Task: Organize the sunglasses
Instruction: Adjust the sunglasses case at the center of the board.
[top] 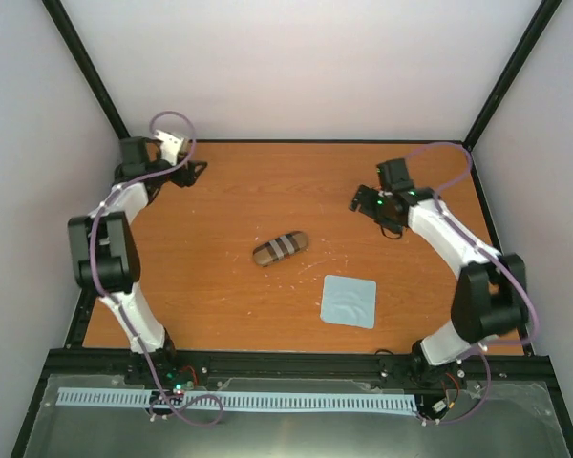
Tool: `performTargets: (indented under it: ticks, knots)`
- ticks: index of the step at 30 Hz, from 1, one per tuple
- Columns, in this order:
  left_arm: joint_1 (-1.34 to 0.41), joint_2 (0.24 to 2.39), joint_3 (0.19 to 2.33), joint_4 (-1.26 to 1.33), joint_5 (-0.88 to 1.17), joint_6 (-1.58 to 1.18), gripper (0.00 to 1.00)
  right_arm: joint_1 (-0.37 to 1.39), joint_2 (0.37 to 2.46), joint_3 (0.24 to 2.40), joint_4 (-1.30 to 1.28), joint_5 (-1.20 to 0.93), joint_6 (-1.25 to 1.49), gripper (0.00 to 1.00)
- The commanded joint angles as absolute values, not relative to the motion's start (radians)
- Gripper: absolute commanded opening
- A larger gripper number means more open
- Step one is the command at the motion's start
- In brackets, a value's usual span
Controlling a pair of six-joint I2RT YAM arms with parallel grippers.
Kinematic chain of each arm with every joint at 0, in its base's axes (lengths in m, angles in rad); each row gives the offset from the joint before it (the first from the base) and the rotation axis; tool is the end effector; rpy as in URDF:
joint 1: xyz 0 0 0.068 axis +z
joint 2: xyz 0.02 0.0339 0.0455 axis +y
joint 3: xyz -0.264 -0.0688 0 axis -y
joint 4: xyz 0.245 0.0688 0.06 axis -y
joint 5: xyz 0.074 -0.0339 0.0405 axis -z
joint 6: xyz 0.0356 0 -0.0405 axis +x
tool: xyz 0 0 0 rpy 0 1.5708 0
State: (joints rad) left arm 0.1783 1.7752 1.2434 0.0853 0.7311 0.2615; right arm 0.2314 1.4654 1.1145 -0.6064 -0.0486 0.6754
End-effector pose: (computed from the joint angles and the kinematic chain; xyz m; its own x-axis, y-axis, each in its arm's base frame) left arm 0.4036 0.0486 0.2561 -0.2914 0.1430 -0.9458 0.5549 0.8307 -0.0453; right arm 0.2974 0.0719 0.2586 -0.7814 0.4575 -0.4245 0.2975 0.8710 0.3910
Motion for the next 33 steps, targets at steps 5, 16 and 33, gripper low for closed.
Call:
performTargets:
  ticks: [5, 16, 33]
  knots:
    - [0.083, 1.942, 1.485, -0.444, 0.744, 0.549, 0.6, 0.379, 1.728, 1.333, -0.643, -0.194, 0.683, 1.0]
    - [-0.149, 1.917, 1.281, -0.419, 0.415, 0.774, 0.27, 0.623, 2.027, 1.726, -1.045, -0.075, 0.619, 0.3]
    - [-0.277, 1.95, 1.256, -0.442, 0.365, 0.764, 0.22, 0.637, 2.063, 1.566, -1.011, -0.206, 0.622, 0.14]
